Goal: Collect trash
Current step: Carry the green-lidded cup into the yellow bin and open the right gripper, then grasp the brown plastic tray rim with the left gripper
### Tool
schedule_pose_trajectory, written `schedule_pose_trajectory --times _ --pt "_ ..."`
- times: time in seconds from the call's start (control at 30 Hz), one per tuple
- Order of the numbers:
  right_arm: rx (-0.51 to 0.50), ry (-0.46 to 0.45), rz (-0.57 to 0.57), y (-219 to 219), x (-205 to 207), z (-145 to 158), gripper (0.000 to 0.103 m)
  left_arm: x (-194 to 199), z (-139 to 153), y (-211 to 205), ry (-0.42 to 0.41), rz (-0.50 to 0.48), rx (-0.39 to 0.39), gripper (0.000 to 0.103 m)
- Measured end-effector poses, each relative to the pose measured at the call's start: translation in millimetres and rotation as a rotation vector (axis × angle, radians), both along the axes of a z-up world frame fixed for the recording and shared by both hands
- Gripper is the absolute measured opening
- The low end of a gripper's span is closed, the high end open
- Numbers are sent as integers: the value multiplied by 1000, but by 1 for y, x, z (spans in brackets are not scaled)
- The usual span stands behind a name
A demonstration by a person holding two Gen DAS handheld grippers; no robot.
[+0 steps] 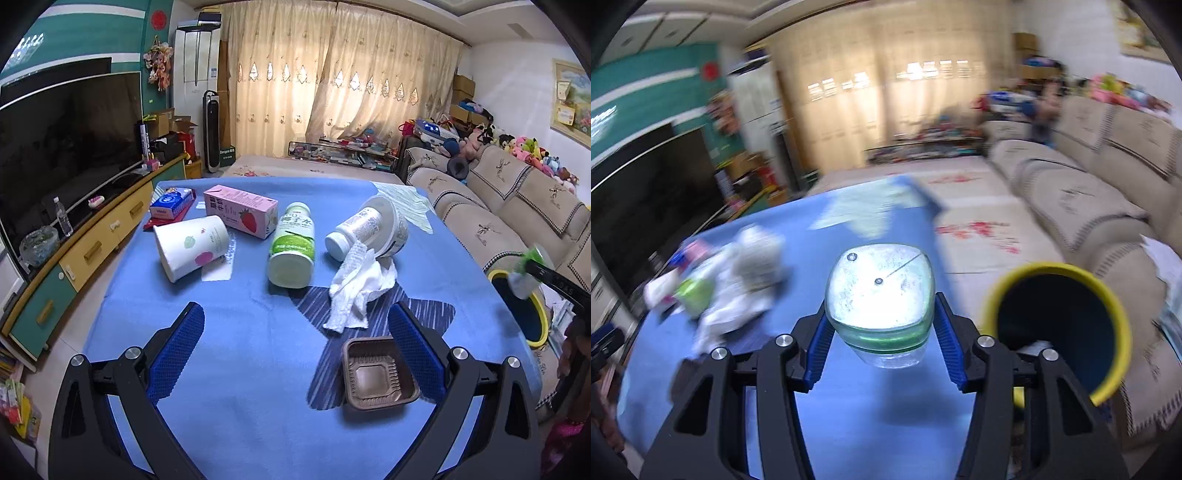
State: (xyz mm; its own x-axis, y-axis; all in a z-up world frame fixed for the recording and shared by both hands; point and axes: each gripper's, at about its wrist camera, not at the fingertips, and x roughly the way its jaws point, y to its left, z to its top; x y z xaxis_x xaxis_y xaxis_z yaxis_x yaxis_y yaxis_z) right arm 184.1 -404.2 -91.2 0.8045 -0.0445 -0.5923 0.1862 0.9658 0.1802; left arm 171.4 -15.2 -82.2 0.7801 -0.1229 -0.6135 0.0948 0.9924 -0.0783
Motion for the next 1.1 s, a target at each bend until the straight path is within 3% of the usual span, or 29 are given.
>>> schedule_pose_trajectory --times 0.13,0.37,0.77,0.83,1.1 --pt "-3 40 -126 -57 -9 -21 50 5 -7 -14 26 -6 3 98" --pt "20 140 -228 -113 3 -71 50 13 -15 -40 53 -8 52 98" --pt "61 223 -272 -144 16 -112 51 28 -24 -67 86 -15 109 98" --pt "69 228 -270 -146 15 -115 56 30 -26 -71 92 -19 116 98" --pt "71 191 -262 -147 6 -106 57 33 -35 -82 114 -44 136 98"
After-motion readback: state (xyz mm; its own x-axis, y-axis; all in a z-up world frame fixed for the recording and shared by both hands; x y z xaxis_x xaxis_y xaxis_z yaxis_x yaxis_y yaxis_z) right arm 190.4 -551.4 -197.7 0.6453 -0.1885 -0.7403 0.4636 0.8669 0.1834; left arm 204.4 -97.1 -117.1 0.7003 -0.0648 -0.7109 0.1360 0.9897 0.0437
